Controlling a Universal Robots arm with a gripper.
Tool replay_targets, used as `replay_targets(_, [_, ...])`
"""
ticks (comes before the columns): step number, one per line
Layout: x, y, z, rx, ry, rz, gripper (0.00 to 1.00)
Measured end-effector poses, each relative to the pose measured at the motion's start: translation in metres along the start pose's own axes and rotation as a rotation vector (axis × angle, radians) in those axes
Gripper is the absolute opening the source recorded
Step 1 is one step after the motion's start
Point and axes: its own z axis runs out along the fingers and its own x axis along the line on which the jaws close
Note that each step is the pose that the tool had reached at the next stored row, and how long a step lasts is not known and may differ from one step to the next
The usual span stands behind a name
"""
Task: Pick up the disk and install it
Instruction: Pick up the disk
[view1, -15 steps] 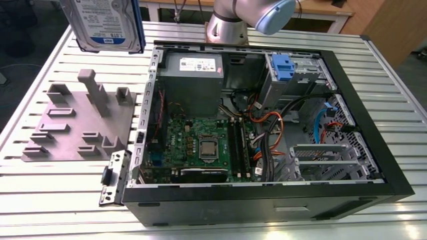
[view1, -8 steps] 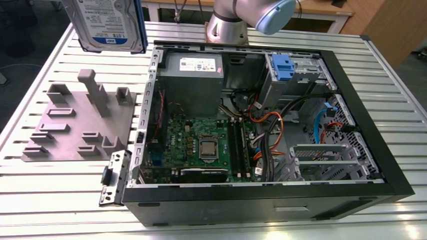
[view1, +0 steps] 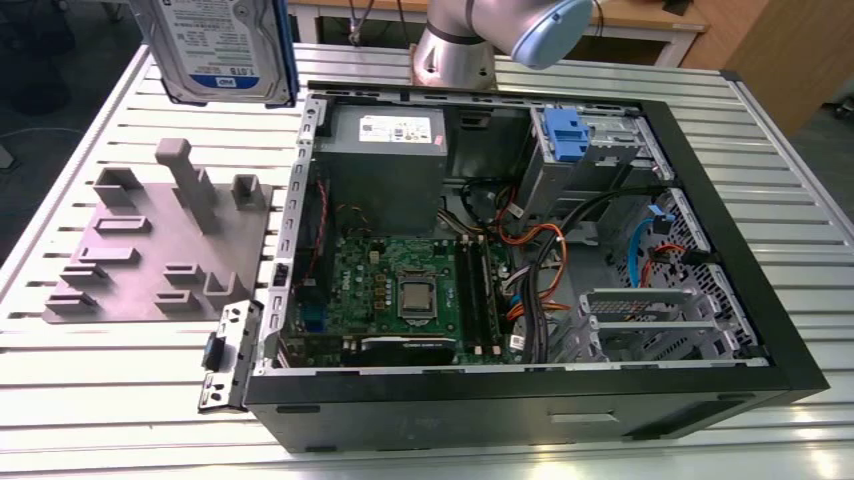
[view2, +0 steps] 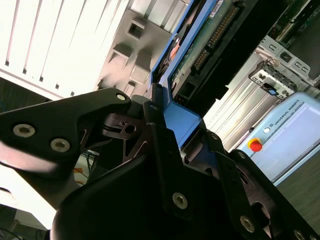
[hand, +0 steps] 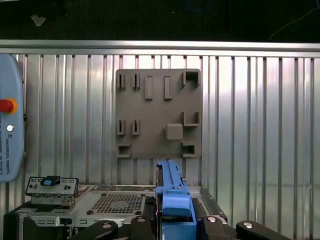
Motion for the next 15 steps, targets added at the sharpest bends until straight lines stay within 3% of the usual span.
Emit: replay_targets(15, [0.0000,-0.0083,0.0000,0.0000,0.0000,0.000,0.36])
